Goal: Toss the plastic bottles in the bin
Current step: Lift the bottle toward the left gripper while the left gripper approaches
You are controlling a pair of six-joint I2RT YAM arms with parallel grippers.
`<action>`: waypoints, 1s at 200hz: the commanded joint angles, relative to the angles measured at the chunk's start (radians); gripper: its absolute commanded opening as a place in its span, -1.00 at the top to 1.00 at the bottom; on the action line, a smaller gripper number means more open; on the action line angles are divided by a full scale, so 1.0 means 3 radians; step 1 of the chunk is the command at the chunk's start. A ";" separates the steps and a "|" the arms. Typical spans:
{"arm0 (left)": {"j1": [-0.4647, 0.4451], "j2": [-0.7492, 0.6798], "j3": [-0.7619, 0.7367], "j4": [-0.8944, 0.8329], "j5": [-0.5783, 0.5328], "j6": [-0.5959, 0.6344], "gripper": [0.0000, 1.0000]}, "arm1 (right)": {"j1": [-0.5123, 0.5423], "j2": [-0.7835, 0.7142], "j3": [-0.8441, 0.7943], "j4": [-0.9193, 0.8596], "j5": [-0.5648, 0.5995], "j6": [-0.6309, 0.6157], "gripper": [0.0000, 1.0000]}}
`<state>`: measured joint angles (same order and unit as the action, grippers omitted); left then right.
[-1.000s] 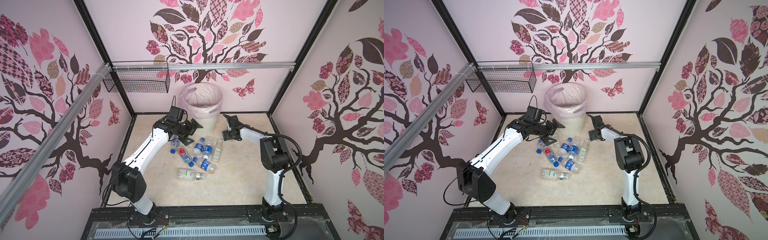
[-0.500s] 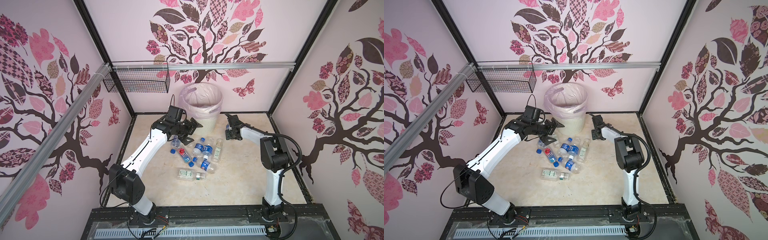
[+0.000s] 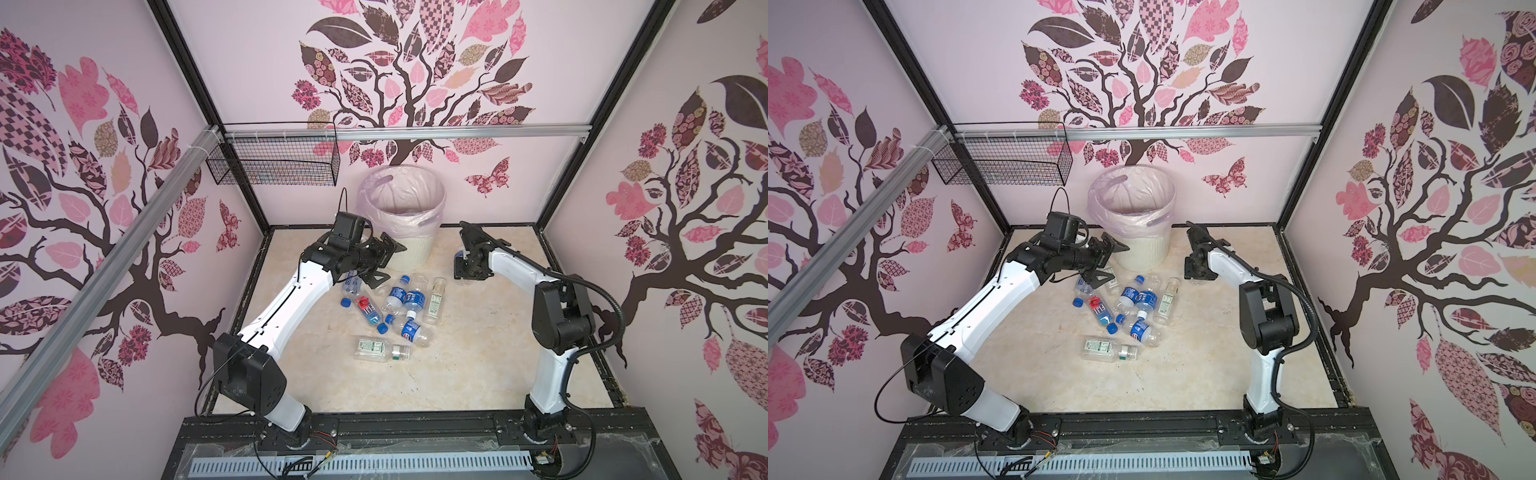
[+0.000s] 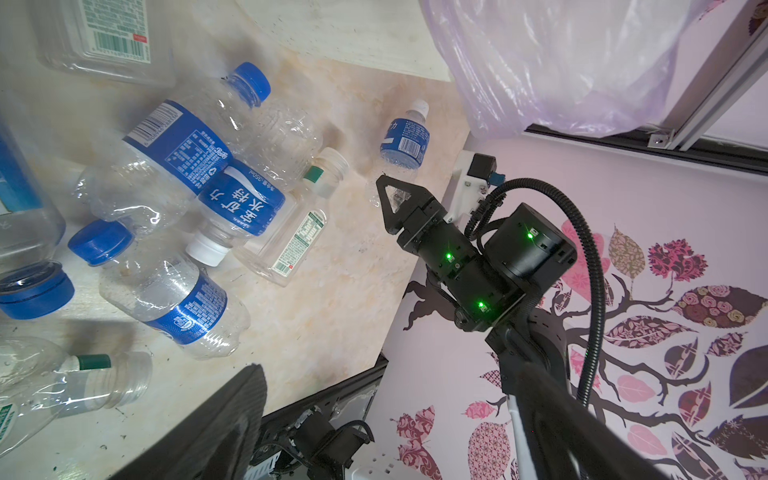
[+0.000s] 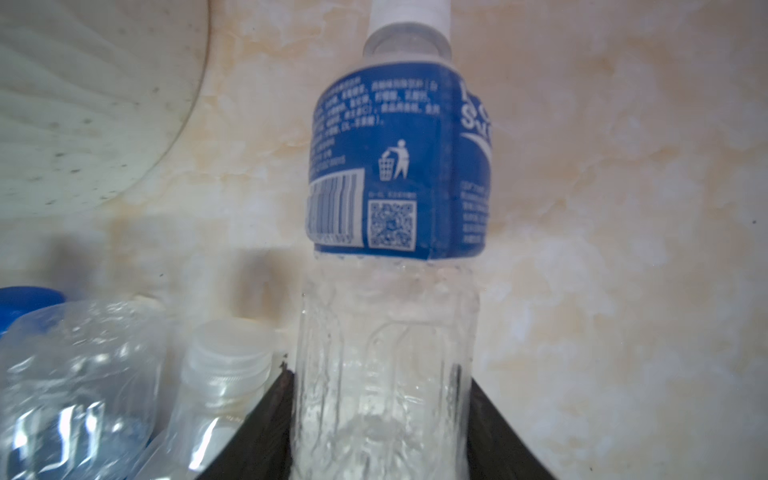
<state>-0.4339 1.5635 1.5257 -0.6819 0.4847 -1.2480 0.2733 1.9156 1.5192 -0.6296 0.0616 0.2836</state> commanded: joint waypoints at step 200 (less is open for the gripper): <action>-0.0099 0.0388 0.0545 0.0732 0.0011 0.0206 -0.91 | 0.0511 -0.1611 0.0284 -0.0450 -0.1111 0.0373 0.09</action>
<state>-0.4465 1.6539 1.6478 -0.5041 0.4713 -1.1942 0.4175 1.4677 1.5570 -0.7597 -0.2234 0.3752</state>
